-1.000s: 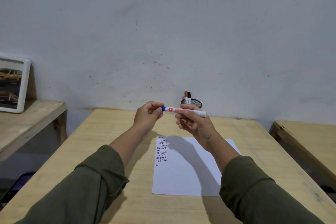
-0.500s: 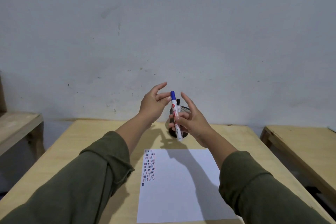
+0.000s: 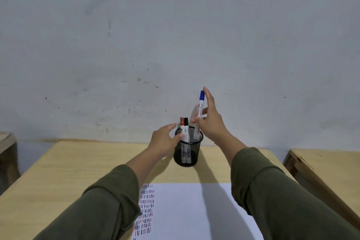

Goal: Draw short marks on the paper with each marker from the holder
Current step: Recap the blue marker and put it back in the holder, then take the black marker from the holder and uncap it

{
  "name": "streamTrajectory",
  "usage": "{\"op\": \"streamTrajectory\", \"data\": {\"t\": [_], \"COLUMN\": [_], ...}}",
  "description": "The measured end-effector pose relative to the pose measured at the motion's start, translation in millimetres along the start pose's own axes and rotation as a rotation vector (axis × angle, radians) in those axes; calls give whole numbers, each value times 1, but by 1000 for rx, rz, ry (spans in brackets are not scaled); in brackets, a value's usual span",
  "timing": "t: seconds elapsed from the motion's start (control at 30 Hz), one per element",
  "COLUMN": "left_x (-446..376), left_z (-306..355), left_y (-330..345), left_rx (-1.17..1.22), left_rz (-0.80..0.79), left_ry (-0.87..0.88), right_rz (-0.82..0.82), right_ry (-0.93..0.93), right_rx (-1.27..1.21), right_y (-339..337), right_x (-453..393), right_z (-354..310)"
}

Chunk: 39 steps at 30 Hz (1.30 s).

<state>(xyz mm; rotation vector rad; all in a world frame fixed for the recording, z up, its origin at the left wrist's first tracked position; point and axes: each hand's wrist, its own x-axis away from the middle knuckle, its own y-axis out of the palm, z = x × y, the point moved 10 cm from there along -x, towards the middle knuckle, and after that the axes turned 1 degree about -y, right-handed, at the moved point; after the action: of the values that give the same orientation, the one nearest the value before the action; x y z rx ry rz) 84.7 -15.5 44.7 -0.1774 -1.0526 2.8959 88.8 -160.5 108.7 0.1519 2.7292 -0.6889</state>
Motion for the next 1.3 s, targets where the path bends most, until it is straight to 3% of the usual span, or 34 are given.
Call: {"op": "streamTrajectory", "data": {"t": [0.5, 0.7, 0.93, 1.13, 1.3], "left_x": [-6, -8, -10, -11, -12], "left_z": [-4, -4, -5, -11, -11], "left_y": [9, 8, 9, 12, 12], "left_rx": [4, -5, -9, -7, 11], "left_rz": [-41, -41, -44, -34, -14], "left_ry": [4, 5, 5, -19, -23], "right_rz": [-80, -48, -132, 17, 51], "right_ry": [79, 58, 11, -58, -91], "right_rx": [252, 330, 450, 528, 395], "right_y": [31, 33, 40, 24, 17], "right_x": [-9, -14, -15, -5, 5], "right_z": [49, 52, 52, 39, 33]}}
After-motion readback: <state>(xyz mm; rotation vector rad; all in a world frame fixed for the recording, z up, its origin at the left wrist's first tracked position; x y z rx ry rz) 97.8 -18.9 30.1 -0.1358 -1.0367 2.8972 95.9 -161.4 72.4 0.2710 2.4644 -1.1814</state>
